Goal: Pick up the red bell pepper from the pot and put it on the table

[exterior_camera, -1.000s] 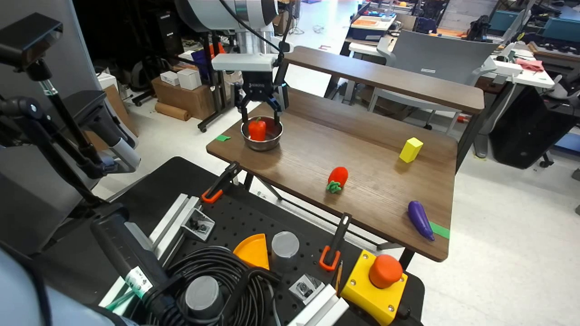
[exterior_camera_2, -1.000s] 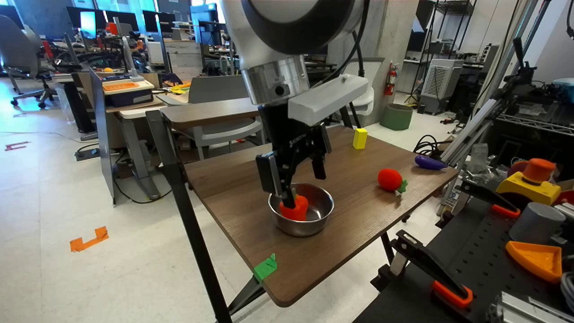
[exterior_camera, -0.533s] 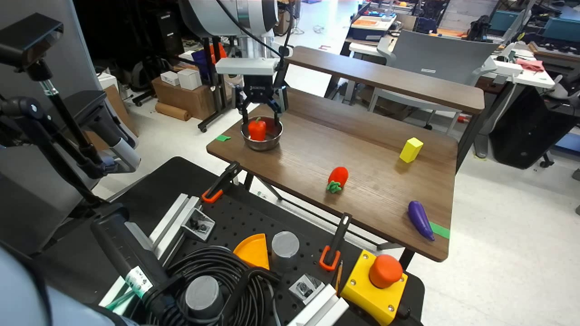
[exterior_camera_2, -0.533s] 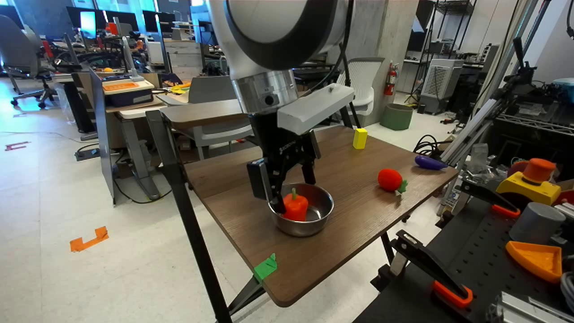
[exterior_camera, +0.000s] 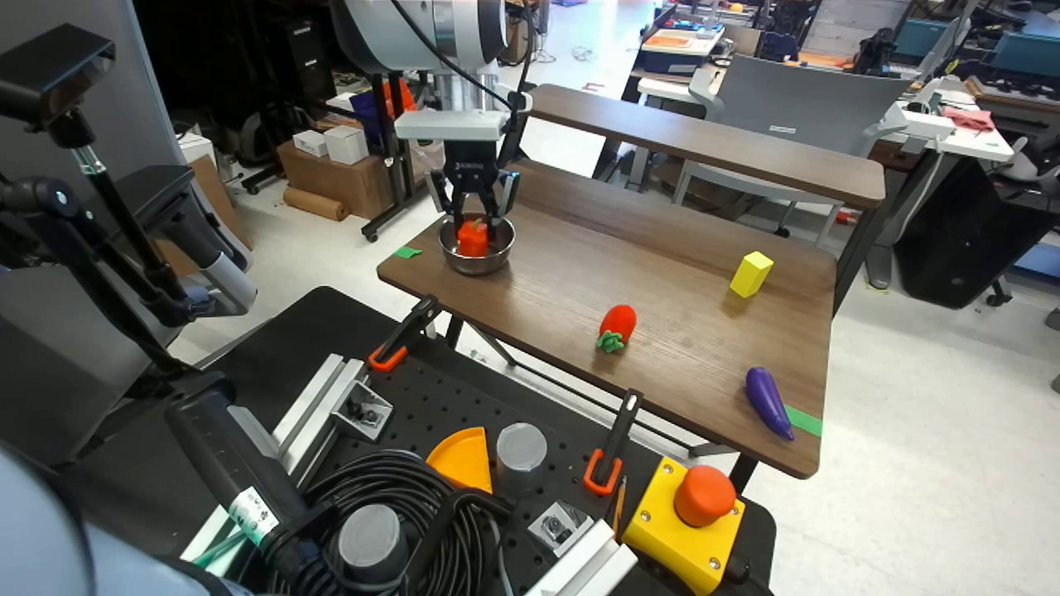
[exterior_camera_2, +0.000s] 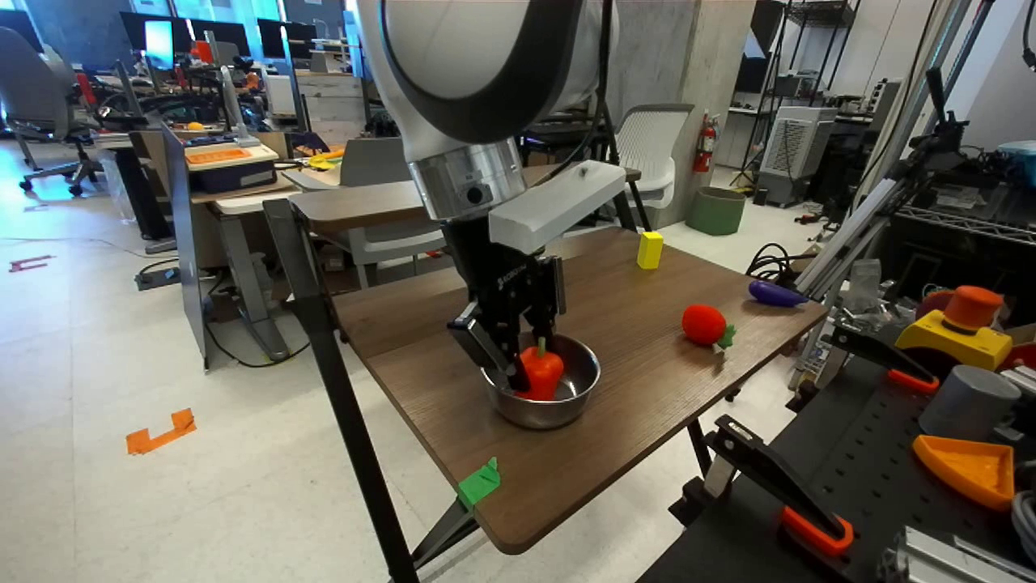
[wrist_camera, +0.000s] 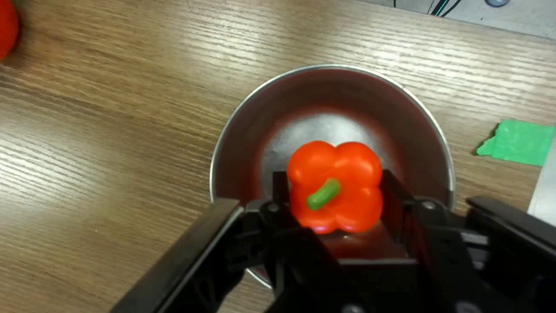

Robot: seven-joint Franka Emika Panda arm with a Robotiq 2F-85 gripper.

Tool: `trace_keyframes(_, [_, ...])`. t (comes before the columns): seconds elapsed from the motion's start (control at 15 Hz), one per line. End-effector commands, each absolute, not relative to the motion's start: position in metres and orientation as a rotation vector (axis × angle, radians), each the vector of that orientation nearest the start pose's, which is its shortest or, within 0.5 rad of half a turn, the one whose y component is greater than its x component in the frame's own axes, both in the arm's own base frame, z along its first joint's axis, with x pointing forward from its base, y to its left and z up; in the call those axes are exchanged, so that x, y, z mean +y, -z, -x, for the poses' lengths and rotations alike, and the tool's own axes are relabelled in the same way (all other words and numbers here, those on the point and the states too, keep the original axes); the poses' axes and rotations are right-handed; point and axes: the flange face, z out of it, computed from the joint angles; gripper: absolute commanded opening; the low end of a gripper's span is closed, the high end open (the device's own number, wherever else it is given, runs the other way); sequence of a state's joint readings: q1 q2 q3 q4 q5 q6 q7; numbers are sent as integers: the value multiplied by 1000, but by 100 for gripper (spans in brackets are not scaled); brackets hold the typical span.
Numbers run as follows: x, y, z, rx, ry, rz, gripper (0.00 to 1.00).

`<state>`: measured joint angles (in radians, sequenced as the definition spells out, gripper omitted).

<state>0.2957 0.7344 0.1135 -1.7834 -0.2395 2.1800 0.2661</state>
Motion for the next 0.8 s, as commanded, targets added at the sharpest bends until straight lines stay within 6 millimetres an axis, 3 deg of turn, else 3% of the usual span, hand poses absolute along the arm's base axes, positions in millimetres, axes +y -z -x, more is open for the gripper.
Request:
trace_keyframes(0.0, [238,-125,-574,-482,-497,3252,25])
trace_keyframes(0.13, [238,-137,-574,-462,-487,3231,25])
trace_keyframes(0.47, [237,-209,-572,-374,-492,3191,25])
trace_keyframes(0.73, [212,-246,-599,-190,-597,3238,25])
